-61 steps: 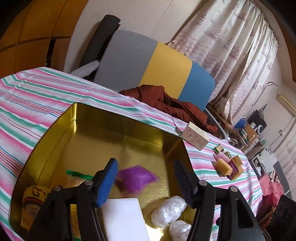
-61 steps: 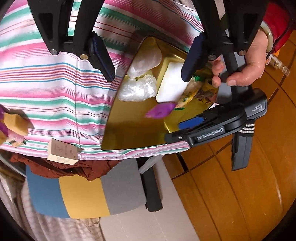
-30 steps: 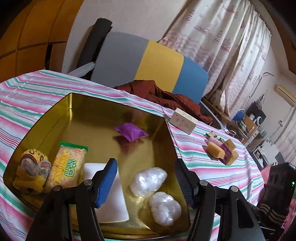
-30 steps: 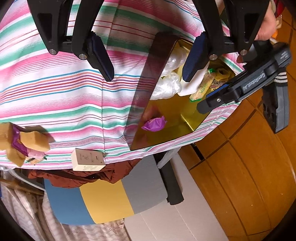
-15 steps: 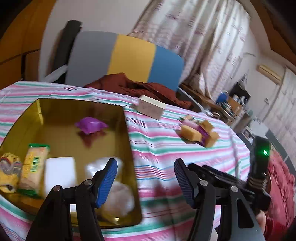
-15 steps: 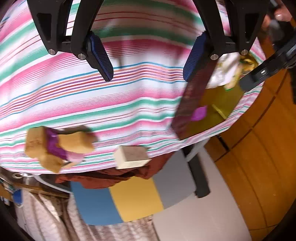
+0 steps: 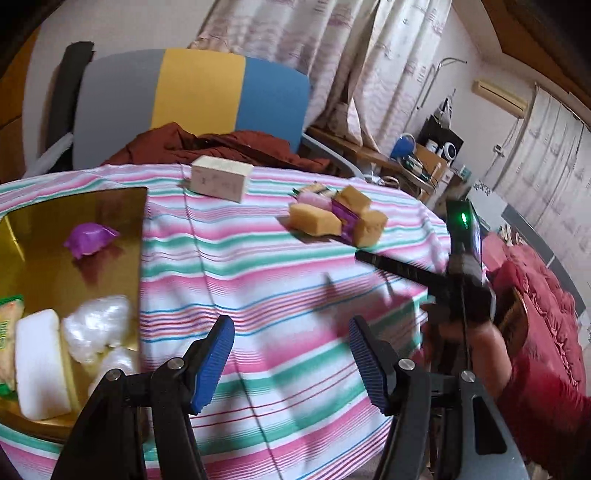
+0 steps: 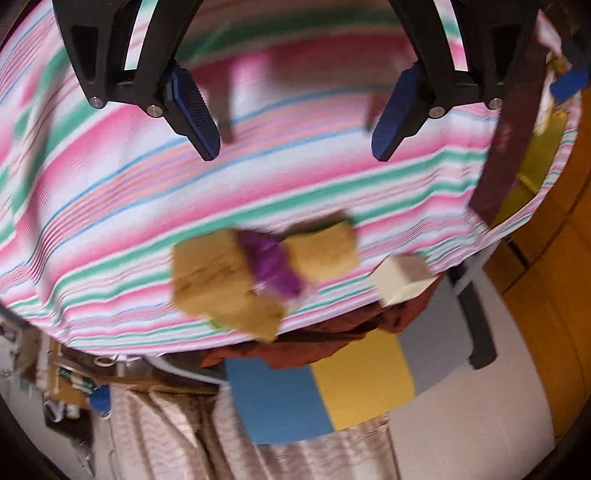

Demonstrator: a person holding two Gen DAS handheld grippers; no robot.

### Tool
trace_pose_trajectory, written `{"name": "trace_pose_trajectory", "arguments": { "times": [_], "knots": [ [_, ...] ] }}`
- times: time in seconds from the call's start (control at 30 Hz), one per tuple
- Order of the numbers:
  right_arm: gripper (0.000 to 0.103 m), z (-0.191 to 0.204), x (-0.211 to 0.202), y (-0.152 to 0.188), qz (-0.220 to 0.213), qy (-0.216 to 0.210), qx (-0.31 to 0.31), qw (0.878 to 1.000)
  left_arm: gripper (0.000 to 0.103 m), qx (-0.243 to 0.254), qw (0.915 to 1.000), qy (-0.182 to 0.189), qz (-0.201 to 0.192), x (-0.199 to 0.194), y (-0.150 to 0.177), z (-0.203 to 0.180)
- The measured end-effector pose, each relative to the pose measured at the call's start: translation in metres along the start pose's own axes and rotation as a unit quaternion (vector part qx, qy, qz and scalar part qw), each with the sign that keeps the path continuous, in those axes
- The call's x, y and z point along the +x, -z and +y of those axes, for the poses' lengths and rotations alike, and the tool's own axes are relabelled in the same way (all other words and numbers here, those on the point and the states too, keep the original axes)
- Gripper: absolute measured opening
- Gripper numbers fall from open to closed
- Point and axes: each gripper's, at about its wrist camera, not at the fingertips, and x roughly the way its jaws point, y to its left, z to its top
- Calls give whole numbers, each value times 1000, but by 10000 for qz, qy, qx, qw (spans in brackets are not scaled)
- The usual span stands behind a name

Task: Organize objects
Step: 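Move both tools from the tray back toward the remaining items, then grasp a yellow sponge with the right tool while the left tool grasps another yellow sponge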

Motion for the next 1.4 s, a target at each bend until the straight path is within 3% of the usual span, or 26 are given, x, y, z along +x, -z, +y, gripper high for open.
{"name": "trace_pose_trajectory", "arguments": {
  "times": [0.13,0.43,0.47,0.53,0.7,0.93,0.97,1.03,1.07,1.13,1.33,1.37,1.4],
  "knots": [
    [91,-29,10,-33,-211,434,-35,9988,65,-53,9998,42,194,12,3,-5],
    [93,-57,47,-82,-213,518,21,9984,65,22,9988,57,488,29,9,-15],
    [91,-57,50,-83,-213,464,-6,9987,65,29,9986,56,527,31,10,-16],
    [67,-55,55,-81,-177,357,-139,9991,65,35,9984,67,569,34,12,-17],
    [63,-52,40,-64,-211,248,-256,9991,65,39,9979,111,629,40,12,-18],
    [63,-82,13,-20,205,269,282,9990,65,-11,9974,194,700,47,14,-18],
    [67,-85,8,-18,127,236,307,9992,65,-6,9973,189,712,48,15,-18],
    [96,-89,-5,-15,-113,418,352,9984,65,-14,9972,194,724,49,15,-18],
    [99,-90,-13,-16,-338,430,403,9977,65,-35,9971,206,732,50,15,-18],
    [99,-89,-21,-22,-596,318,426,9968,65,-68,9970,200,740,52,13,-18],
    [98,-71,14,-40,-169,705,-148,9973,65,41,9977,70,676,59,0,-23],
    [96,-69,23,-43,-60,762,-189,9969,65,81,9977,27,670,62,-4,-24],
    [85,-69,29,-41,38,808,-223,9965,65,102,9976,9,692,66,-9,-24]
  ]
}}
